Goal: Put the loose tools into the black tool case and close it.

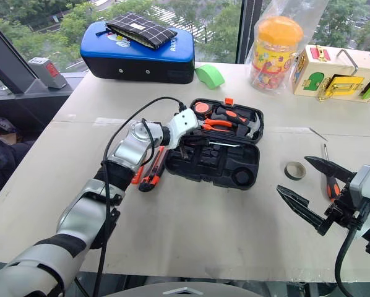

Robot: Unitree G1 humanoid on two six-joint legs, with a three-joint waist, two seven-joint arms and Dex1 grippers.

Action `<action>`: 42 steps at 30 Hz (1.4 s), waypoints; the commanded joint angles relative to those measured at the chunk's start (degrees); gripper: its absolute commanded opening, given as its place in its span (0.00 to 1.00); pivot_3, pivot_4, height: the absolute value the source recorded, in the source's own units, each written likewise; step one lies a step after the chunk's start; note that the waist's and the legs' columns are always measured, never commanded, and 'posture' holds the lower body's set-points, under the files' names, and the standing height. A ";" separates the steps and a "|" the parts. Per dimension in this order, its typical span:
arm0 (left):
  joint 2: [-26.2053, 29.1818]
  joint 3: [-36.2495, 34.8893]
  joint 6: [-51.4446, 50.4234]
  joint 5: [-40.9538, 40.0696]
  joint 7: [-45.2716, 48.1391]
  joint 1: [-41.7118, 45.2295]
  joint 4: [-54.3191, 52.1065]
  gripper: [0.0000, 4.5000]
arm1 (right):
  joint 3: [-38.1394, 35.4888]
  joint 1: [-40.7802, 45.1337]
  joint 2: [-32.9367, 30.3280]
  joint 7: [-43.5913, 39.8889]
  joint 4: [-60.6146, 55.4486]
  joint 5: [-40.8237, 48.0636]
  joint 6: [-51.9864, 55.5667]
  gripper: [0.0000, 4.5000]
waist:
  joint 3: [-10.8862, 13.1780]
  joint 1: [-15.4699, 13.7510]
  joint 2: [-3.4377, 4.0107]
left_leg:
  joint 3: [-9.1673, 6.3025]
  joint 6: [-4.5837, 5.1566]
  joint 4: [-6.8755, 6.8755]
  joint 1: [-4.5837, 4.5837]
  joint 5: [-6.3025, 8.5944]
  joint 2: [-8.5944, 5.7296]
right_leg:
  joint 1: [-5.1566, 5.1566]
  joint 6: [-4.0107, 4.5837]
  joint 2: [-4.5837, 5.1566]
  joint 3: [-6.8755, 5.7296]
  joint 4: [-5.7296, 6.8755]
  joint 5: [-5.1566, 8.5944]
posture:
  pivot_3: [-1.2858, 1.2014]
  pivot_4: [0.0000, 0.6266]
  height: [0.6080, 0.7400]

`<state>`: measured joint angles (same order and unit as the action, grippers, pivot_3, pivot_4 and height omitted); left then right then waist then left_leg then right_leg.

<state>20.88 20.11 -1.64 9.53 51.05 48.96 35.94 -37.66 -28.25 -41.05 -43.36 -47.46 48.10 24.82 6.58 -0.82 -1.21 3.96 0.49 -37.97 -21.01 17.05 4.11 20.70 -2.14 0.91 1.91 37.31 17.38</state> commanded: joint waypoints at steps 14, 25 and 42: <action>2.40 -14.09 -22.03 -28.29 9.29 -11.14 -28.08 0.06 | -3.46 0.22 2.71 18.67 0.31 0.58 8.45 1.00 | -0.31 -0.07 0.01 | 0.16 -0.25 -0.07 -0.21 -0.14 0.09 | 0.62 0.01 -0.03 0.55 0.57 0.01 | 0.52 0.24 1.00; 17.62 -14.94 -47.05 -49.50 15.71 -18.24 -61.22 0.89 | 10.03 21.01 -8.57 36.07 27.30 -8.78 41.62 1.00 | -0.28 0.46 0.06 | 0.10 -0.02 -0.31 -0.52 -0.03 -0.19 | 0.78 -0.08 -0.05 1.14 0.55 0.06 | 0.52 0.24 1.00; 18.58 -22.95 -38.90 -47.60 6.87 -30.30 -62.49 0.90 | 14.97 34.31 -16.38 17.77 15.71 -9.34 36.55 0.17 | -0.03 1.17 0.71 | 0.11 0.03 -0.28 -0.69 0.00 -0.21 | 0.88 -0.27 -0.11 1.44 0.36 -0.04 | 0.52 0.24 1.00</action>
<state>38.95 -0.16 -43.53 -38.88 58.26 20.30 -26.25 -23.65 2.49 -54.28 -19.92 -22.11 36.30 65.87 6.55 0.35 -0.50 4.18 0.54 -38.20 -21.66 17.06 3.92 21.60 -2.45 0.75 3.53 37.69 17.32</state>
